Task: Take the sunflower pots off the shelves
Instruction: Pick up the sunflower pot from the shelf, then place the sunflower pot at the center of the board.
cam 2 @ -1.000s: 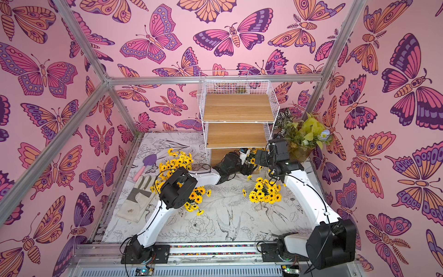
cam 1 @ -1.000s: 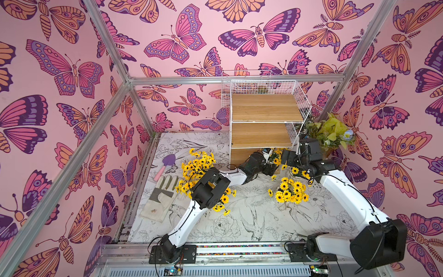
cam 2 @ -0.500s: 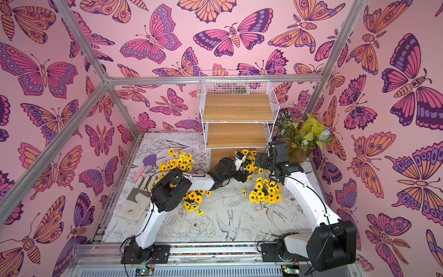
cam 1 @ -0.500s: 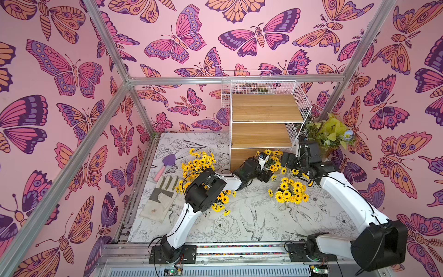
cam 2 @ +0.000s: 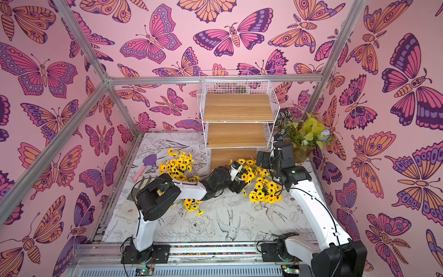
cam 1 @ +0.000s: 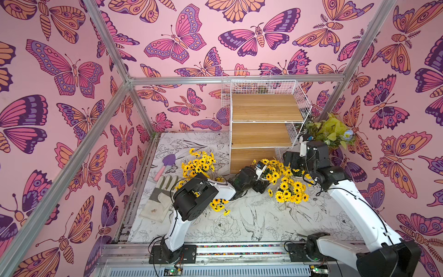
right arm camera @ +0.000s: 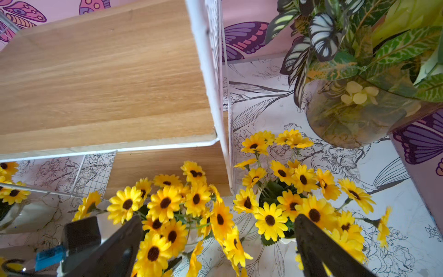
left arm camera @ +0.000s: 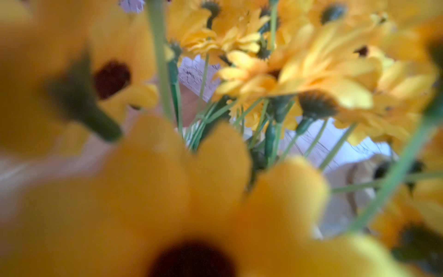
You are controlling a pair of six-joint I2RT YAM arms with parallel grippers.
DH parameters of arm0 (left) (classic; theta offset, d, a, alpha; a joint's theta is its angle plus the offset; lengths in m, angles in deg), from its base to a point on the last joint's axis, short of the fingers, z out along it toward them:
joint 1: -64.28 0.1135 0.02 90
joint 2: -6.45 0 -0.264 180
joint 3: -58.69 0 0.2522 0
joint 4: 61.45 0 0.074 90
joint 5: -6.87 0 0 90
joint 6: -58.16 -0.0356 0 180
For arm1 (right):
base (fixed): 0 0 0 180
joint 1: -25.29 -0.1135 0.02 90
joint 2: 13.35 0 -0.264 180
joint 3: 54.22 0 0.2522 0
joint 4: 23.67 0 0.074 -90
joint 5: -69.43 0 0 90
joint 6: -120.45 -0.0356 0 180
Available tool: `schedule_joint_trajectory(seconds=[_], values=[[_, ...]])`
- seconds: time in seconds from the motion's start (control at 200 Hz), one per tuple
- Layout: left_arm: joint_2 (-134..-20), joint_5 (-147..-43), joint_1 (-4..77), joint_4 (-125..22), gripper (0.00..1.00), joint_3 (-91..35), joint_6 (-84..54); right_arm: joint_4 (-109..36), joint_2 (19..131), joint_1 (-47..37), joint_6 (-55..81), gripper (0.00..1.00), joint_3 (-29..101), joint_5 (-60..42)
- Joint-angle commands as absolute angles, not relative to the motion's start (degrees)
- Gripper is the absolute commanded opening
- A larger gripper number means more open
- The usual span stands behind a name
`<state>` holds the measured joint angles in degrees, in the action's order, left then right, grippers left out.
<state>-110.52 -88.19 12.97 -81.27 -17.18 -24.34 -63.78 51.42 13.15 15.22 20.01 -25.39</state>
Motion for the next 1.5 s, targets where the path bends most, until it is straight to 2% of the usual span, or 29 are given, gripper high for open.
schedule_joint_trajectory(seconds=[0.0, 0.37, 0.681, 0.791, 0.886, 1.132, 1.492], values=[[-105.55, -85.18, 11.64, -87.99, 0.79, -13.65, -25.39, -65.55, 50.30, 12.77, 16.21, 0.99, 19.92, -24.58], [-98.63, -79.12, 6.10, -94.93, 0.78, -0.87, -24.05, -65.64, 48.89, 12.77, 16.10, 0.99, 19.14, -24.03], [-95.41, -75.16, 2.15, -92.60, 0.78, 3.21, -22.73, -66.23, 46.30, 12.75, 16.23, 0.99, 17.49, -25.00], [-94.89, -73.27, 1.52, -92.43, 0.83, 5.15, -21.92, -66.93, 45.34, 12.77, 16.26, 0.99, 16.96, -26.22], [-95.16, -71.83, 1.44, -92.43, 1.00, 6.06, -21.03, -68.16, 45.36, 12.80, 16.23, 0.99, 17.11, -27.04], [-94.77, -71.53, 1.39, -92.17, 1.00, 6.44, -20.68, -70.28, 43.93, 12.73, 16.21, 0.99, 16.85, -28.99], [-82.26, -67.57, -1.29, -78.54, 1.00, 6.85, -21.95, -73.59, 41.69, 12.78, 14.96, 0.99, 15.02, -38.01]])
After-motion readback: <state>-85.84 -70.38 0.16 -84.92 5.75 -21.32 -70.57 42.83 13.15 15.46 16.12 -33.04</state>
